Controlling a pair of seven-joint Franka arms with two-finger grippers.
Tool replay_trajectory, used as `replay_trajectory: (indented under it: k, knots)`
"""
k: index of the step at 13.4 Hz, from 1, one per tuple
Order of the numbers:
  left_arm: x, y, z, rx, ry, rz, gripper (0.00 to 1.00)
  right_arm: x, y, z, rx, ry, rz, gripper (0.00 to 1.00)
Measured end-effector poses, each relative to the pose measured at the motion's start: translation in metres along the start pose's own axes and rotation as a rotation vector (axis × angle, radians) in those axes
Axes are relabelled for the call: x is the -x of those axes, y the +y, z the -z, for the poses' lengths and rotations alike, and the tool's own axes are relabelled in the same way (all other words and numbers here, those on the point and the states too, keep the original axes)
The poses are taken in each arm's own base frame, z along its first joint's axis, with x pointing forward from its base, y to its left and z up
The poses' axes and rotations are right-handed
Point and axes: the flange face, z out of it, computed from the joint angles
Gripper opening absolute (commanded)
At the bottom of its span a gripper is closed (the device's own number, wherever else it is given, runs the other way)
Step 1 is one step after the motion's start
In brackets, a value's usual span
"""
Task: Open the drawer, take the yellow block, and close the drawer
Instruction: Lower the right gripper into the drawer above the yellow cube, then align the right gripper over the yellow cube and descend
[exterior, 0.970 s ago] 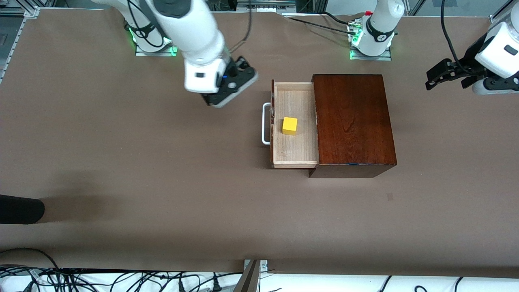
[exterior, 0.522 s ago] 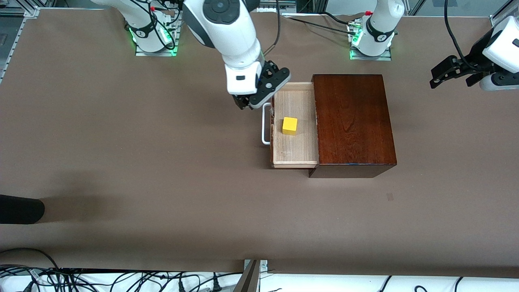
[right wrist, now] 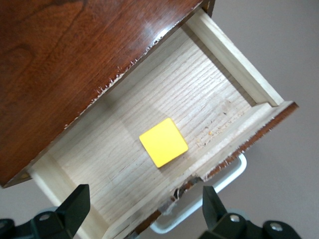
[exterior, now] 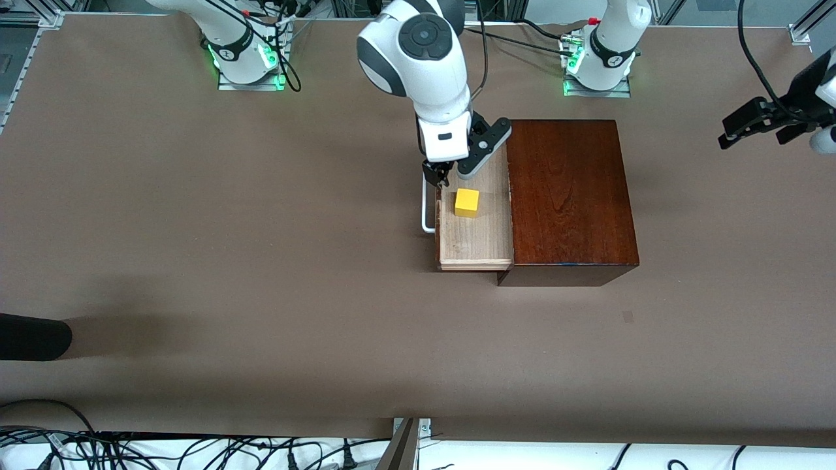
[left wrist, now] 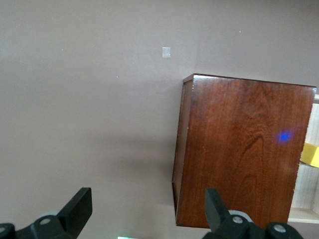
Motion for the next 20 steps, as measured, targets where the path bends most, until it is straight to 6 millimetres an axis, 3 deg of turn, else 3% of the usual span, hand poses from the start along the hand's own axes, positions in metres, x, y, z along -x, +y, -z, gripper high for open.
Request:
replay_trajectory:
  k: [6, 10, 15, 20]
  knots:
    - [-0.012, -0.001, -0.006, 0.017, 0.021, 0.005, 1.00, -0.001, 0.005, -0.015, 0.073, -0.018, 0.108, 1.00]
    - [-0.014, -0.003, -0.005, 0.018, 0.030, 0.008, 1.00, -0.006, 0.004, -0.042, 0.078, 0.005, 0.128, 1.00]
    - [-0.017, -0.004, -0.010, 0.017, 0.024, 0.011, 1.00, -0.005, -0.016, -0.082, 0.078, 0.001, 0.160, 1.00]
    - [-0.020, -0.004, -0.014, 0.017, 0.022, 0.012, 1.00, -0.003, -0.018, -0.095, 0.083, -0.013, 0.175, 1.00]
